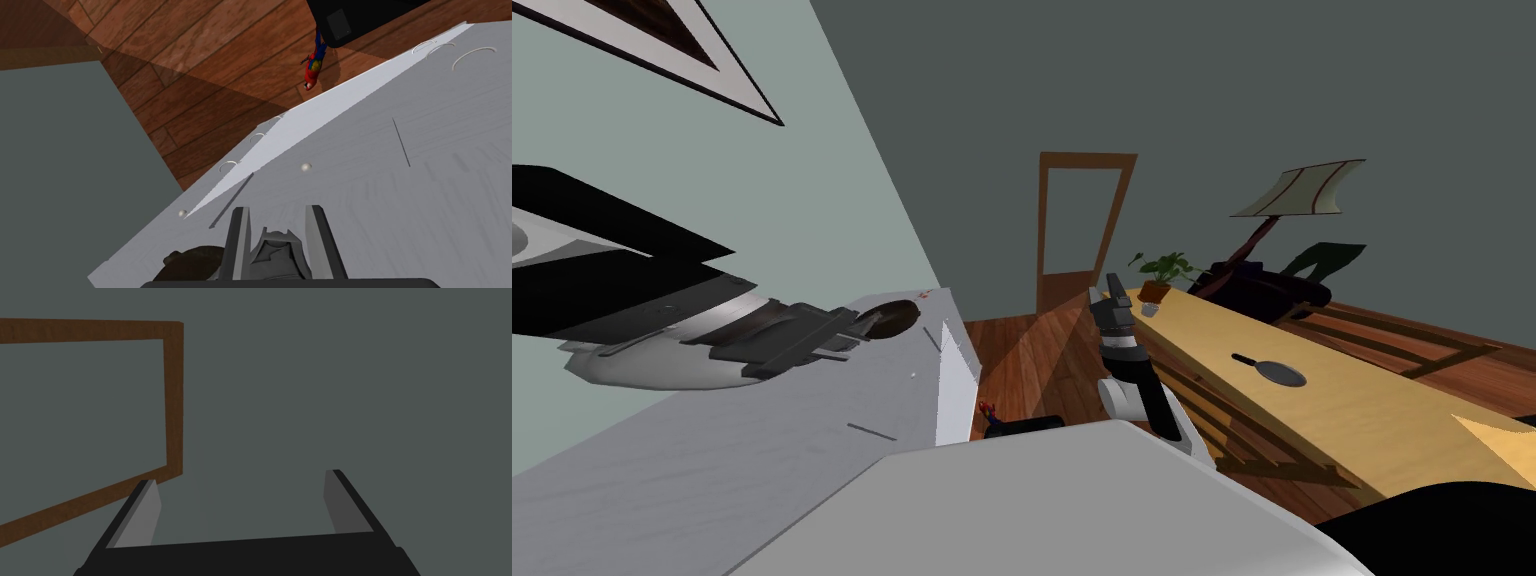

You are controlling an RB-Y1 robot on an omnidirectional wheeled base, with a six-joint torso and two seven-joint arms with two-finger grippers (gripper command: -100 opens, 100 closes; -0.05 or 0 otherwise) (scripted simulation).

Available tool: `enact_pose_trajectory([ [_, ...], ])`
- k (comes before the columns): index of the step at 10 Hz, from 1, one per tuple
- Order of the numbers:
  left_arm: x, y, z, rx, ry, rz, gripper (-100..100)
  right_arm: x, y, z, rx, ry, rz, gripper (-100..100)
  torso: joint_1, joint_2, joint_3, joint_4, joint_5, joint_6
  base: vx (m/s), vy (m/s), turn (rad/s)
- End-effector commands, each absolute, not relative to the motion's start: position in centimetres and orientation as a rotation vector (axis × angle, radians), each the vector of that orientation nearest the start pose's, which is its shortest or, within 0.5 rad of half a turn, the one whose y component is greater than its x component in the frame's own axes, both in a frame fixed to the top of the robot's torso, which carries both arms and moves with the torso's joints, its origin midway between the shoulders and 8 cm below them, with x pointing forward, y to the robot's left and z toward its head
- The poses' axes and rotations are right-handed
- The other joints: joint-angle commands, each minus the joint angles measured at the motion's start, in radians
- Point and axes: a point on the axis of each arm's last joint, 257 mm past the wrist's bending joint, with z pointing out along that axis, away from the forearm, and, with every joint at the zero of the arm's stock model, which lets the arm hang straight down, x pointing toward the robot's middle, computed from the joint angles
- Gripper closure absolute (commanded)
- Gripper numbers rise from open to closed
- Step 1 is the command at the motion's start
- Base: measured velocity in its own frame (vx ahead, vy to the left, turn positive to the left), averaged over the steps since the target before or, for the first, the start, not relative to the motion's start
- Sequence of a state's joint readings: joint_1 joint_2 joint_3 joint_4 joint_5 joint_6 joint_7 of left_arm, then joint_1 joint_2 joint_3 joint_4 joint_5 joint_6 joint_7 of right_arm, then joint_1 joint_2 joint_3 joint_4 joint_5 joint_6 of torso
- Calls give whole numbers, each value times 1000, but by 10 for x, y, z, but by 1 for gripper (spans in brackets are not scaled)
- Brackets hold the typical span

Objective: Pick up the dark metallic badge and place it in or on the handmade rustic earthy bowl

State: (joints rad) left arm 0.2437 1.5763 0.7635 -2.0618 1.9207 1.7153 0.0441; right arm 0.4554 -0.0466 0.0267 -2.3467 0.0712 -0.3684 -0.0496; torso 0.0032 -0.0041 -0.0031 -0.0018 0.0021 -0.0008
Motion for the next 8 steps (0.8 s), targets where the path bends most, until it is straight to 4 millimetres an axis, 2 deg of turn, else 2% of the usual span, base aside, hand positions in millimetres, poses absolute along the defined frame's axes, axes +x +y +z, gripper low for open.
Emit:
enact_pose_trajectory([
  [1, 280, 367, -22, -1588, 2552, -455, 100, 357, -254, 42, 625, 694, 1333, 0, 0, 0, 0, 0, 0, 0, 73, 26, -23],
  [5, 277, 364, -12, -1560, 2585, -437, 100, 357, -254, 42, 625, 694, 1333, 0, 0, -5, -3, -1, 0, 1, 133, 37, -27],
  [8, 273, 364, -8, -1544, 2613, -409, 100, 357, -254, 42, 625, 694, 1333, 0, 1, -2, -1, -1, 0, 1, 79, 47, -53],
])
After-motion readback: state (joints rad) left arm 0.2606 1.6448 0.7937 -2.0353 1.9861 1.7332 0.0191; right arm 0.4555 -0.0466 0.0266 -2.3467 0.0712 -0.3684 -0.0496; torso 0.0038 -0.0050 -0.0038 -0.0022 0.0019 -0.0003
